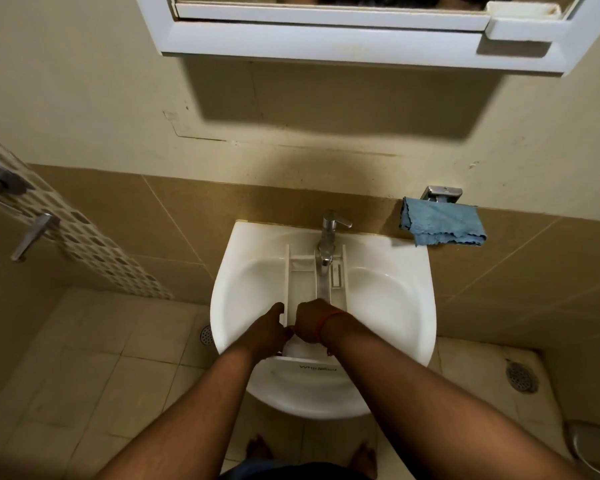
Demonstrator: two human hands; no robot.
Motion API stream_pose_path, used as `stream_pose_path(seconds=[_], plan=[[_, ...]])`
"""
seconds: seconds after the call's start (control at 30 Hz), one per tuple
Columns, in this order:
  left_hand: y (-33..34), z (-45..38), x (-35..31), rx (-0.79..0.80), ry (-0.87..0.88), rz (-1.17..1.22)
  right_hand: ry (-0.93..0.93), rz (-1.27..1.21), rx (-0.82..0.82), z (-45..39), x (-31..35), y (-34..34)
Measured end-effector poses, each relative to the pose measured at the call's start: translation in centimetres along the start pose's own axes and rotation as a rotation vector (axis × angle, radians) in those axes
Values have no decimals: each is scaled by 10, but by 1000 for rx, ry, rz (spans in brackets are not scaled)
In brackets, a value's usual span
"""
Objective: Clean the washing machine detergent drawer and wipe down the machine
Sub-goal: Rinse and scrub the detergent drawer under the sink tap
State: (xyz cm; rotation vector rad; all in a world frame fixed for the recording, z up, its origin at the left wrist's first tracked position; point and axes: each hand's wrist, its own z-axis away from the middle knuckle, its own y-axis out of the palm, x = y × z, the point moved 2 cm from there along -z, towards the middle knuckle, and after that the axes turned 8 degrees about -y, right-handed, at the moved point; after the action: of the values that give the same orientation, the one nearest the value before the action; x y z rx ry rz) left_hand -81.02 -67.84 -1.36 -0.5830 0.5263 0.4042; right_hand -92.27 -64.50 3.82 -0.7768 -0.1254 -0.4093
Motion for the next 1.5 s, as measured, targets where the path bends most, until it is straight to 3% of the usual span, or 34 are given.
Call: stream_pose_path(seconds=[0.17,0.27,0.4,0.57,0.67,0.73,0.9,1.0,1.1,1.2,1.4,1.5], plan=[[0,0,0,-9,-1,-20,39,-141,-174,-4,-2,-5],[0,0,0,7,-1,-23,-7,-66,-159,-2,-4,3],[-1,1,-1,6,-3,-27,-52,-163,-93,-6,-10,10],[-1,1,-1,-2,-1,-54,8,-236,-434,-11,-29,5],[0,0,-2,5,-10,-38,37,-261,-477,-9,-30,1],[1,-1,-3,7,-9,-41,79,-276,-457,-10,-31,-5],[1,-1,-1,0,-12,-48,64,-164,-147,1,-25,14],[0,-1,-2,-3,0,-47,33,-30,-74,2,-21,18],[0,1,-1,-8,2,-52,9,48,-91,0,-22,1],[0,1,-1,-10,-2,-69,19,-30,-189,-2,-32,-3],[0,3,-4,-1,-15,-69,-16,-43,-31,1,-30,13],[0,4,-4,2,-12,-65,21,-148,-165,1,-28,4]])
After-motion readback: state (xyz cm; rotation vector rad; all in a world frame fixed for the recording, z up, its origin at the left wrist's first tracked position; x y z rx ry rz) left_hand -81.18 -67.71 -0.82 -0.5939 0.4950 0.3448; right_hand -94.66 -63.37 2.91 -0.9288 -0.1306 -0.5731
